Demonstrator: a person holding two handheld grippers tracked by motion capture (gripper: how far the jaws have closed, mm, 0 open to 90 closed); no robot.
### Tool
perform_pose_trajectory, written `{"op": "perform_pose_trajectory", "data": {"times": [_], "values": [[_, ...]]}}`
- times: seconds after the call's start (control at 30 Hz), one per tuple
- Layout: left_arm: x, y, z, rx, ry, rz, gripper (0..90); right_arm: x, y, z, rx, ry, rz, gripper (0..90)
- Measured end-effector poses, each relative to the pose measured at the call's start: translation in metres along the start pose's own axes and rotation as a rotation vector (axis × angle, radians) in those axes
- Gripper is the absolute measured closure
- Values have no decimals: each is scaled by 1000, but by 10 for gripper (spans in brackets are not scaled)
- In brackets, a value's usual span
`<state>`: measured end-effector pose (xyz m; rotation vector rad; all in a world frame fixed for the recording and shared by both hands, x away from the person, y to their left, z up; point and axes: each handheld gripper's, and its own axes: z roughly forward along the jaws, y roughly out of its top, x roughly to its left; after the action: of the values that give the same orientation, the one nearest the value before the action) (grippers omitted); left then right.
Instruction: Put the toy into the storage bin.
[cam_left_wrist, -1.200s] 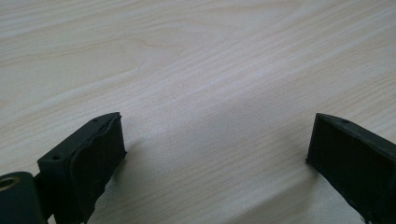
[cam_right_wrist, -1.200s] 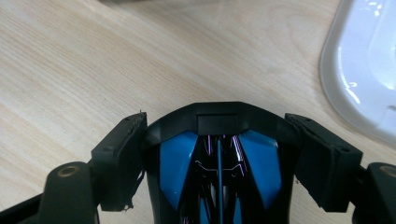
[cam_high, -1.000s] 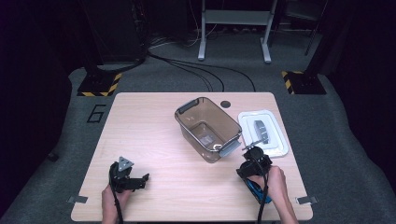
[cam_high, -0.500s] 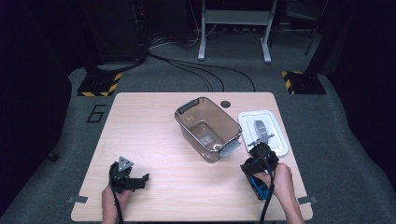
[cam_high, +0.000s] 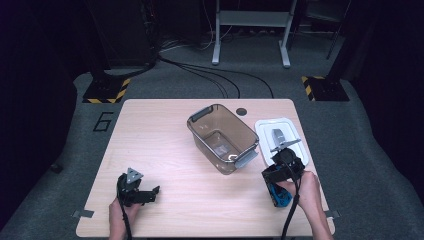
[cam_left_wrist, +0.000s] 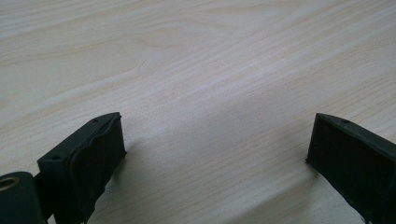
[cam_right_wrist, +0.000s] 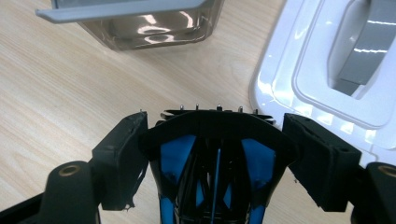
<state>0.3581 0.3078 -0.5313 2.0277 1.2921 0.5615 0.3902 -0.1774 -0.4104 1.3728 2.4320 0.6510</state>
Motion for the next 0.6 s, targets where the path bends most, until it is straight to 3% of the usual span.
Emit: {"op": "perform_pose_trajectory", "data": {"times": [0.6], "values": [[0, 0, 0, 0, 0, 0, 39, -6, 14, -22, -39, -37, 9, 244]]}}
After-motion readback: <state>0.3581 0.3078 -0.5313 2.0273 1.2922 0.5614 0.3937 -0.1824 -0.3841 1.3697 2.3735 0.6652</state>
